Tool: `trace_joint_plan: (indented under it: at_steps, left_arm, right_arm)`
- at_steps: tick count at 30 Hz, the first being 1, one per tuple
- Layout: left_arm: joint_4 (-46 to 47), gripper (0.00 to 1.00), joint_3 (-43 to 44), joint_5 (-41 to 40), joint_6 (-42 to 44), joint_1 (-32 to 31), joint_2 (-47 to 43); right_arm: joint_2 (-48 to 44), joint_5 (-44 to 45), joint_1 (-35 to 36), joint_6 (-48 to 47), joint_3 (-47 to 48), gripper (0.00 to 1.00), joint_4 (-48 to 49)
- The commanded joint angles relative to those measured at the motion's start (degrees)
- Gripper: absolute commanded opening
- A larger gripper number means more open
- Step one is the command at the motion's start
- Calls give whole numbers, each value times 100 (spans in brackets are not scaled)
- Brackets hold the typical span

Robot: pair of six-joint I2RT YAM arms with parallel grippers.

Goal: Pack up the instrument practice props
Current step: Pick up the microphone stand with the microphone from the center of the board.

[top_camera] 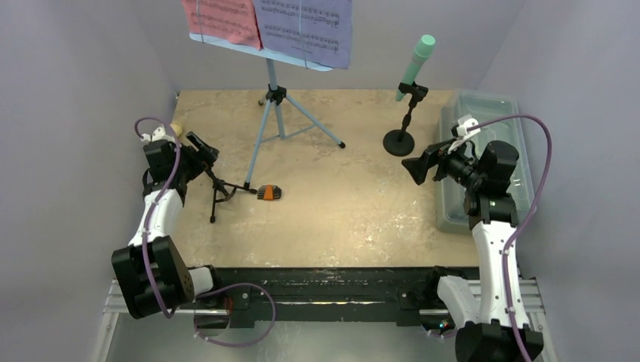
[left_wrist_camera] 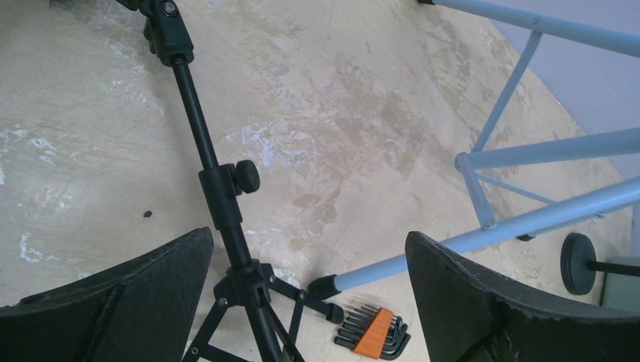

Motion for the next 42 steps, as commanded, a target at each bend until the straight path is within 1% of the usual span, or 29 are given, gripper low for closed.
trace_joint_plan:
  at_steps: [1,4,6,11,14,18,24,25,26,32,34,38,42]
  left_arm:
    - [179,100,431,-55,109,129,538]
    - [182,100,755,-28,100,177,1031]
    - [412,98,960,-26,65,176,1366]
    - [810,92,1287,50,-53,171,2286]
    - [869,88,1567,-73,-64,167,2779]
    - [831,76,1796,-263,-253,168,3269]
    - [675,57,1877,-823,-407,151,3514]
    - [651,52,1902,-834,-427,148,3553]
    - [607,43,1943,-845,-445,148,3591]
    - [485,13,2095,-1078,-386,33,3539]
    - [472,0,2069,-1093,-361,26,3361]
    - [472,0,1962,-1085,-210,-77,2666]
    - [401,0,1744,-1033,40,-285,1535]
  right_arm:
    - [494,-1115,9,-1036,531,99,-463]
    - [617,-1151,9,-1271,355,99,-510]
    - [619,-1251,9,-1498,253,99,-623]
    - [724,-1161,161,-1865,197,99,-839]
    - [774,-1082,272,-1922,166,99,-861]
    - [770,-1119,304,-1967,178,99,-910]
    - [760,-1125,302,-1967,187,99,-942]
    - [753,-1125,301,-1964,187,99,-940]
    - [744,-1130,307,-1963,188,99,-948]
    - [703,-1130,301,-1963,171,99,-966]
    - [683,-1134,306,-1961,163,99,-959]
    - [663,-1134,306,-1960,162,99,-966]
    - [642,-1152,302,-1967,183,99,-997]
